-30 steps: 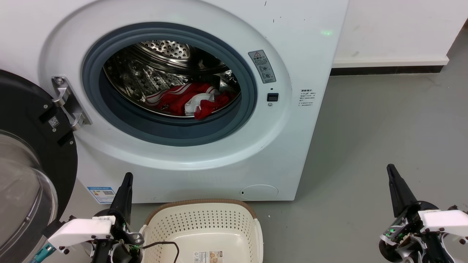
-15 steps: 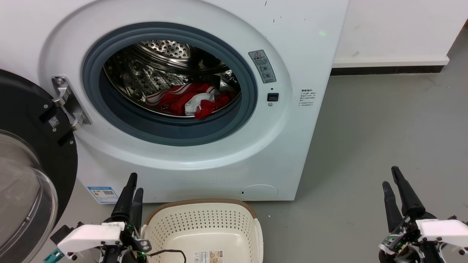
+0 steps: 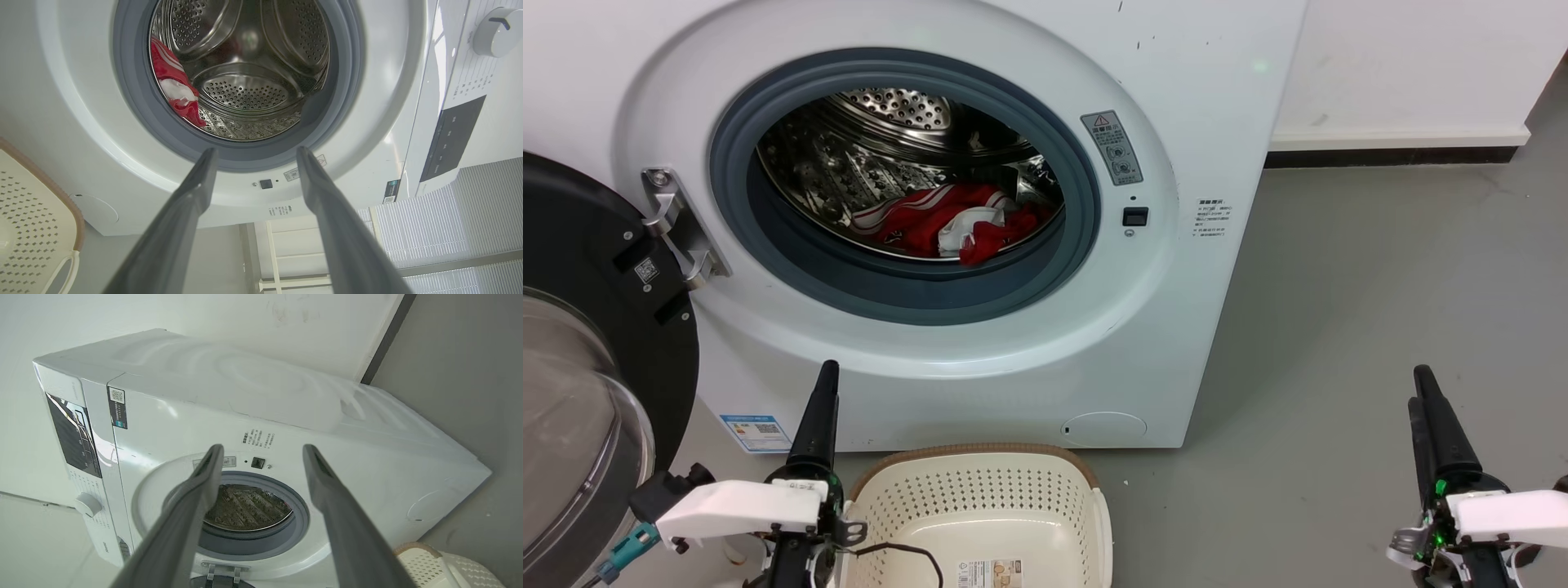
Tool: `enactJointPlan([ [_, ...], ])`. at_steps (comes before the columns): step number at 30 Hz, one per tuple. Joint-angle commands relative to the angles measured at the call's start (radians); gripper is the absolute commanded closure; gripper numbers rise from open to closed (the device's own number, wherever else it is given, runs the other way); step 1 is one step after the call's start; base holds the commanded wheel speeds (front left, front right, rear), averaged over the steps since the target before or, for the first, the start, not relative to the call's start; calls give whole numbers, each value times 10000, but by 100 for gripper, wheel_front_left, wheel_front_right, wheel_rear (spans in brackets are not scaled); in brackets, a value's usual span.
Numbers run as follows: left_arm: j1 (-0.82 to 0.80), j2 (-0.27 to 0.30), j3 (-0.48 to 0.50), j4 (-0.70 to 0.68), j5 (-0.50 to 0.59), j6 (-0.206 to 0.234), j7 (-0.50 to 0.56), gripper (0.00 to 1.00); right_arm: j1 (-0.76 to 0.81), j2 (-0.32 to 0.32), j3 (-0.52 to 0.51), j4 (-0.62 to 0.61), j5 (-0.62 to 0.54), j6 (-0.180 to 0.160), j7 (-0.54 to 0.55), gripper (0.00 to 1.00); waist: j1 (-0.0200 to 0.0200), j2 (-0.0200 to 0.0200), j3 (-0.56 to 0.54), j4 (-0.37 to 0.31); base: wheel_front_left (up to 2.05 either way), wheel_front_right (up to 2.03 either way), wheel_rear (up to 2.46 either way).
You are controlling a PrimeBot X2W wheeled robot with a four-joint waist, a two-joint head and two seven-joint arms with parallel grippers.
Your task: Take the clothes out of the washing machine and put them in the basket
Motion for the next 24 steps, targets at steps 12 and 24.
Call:
enactJointPlan([
  [12,-302,24,-487,-684,3040,289,-554,0,339,-7,138,-894,-3532,0,-569,0,0,0,0,45,0,0,0],
  [24,-359,24,-985,-793,5437,669,-969,0,623,-4,242,-1141,-5704,0,-944,0,0,0,1,73,0,0,0],
])
